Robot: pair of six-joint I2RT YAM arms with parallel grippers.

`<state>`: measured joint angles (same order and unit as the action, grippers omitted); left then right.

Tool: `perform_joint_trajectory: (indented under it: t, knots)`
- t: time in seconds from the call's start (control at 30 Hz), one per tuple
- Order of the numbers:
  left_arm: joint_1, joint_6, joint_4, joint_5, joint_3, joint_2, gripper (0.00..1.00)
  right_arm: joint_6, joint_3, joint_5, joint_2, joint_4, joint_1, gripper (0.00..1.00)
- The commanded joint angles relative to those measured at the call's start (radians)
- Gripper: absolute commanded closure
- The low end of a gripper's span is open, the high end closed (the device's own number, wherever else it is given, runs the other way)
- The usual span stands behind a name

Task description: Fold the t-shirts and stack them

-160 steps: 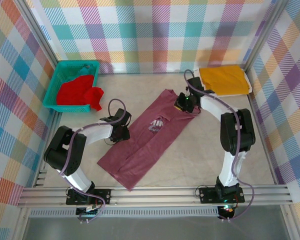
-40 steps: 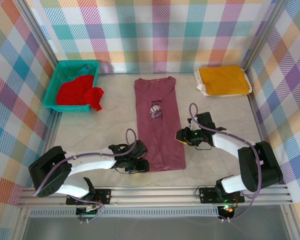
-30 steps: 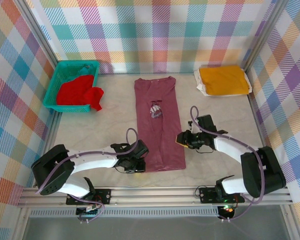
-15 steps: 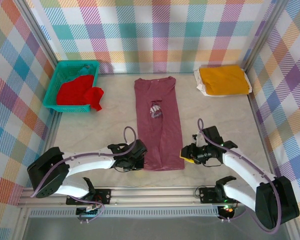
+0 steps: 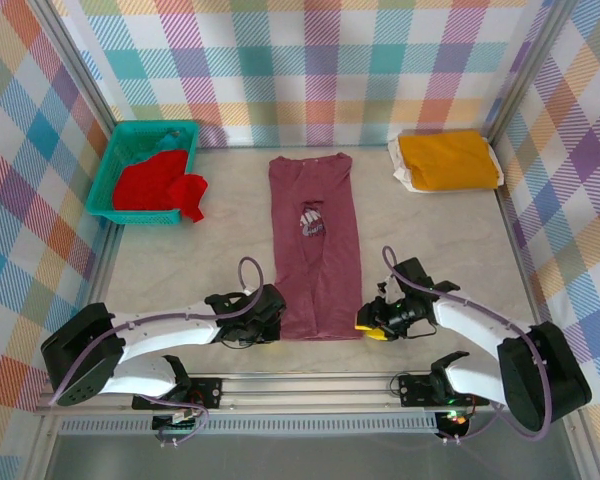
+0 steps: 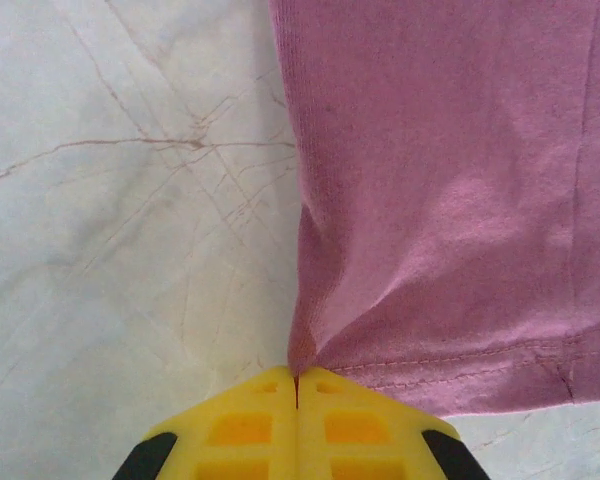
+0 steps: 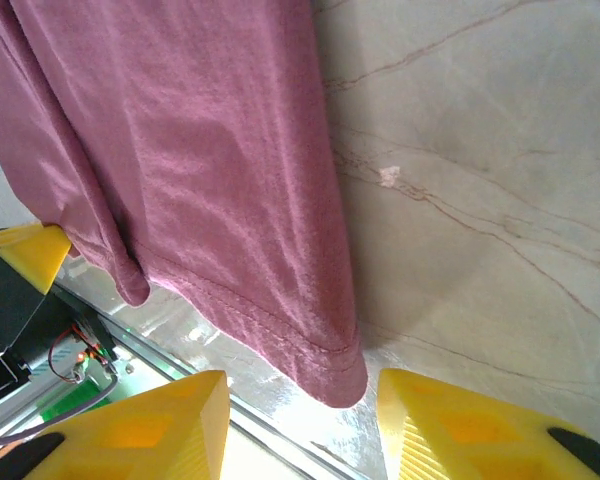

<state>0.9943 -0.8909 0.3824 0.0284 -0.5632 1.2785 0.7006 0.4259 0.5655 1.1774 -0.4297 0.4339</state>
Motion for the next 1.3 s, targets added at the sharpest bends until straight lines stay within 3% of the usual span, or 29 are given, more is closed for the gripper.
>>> perform_joint_trajectory:
  t: [0.0, 0.37, 0.53, 0.67, 0.9, 1.07, 1.27]
  knots:
    - [0.003, -0.004, -0.021, 0.021, 0.008, -0.013, 1.00, 0.035, -0.004, 0.011, 0.032, 0.058, 0.022, 0.56]
    - [0.003, 0.000, -0.051, 0.002, 0.015, 0.013, 1.00, 0.081, 0.003, -0.003, 0.111, 0.135, 0.097, 0.62]
    - [0.003, -0.006, -0.051, 0.005, 0.024, 0.001, 1.00, 0.099, 0.008, -0.046, 0.111, 0.117, 0.111, 0.78]
    - [0.003, -0.007, -0.071, -0.004, 0.045, -0.024, 1.00, 0.098, 0.023, -0.078, 0.078, 0.084, 0.111, 0.85]
    - [0.009, 0.057, -0.076, -0.061, 0.063, -0.037, 1.00, 0.090, -0.003, -0.034, 0.116, 0.123, 0.111, 0.99]
    - [0.020, 0.059, -0.088, -0.091, 0.091, -0.058, 1.00, 0.081, -0.032, -0.021, 0.058, 0.116, 0.134, 1.00]
    - [0.077, 0.018, -0.054, -0.112, 0.127, -0.124, 1.00, 0.093, -0.104, -0.008, -0.122, 0.044, 0.172, 1.00]
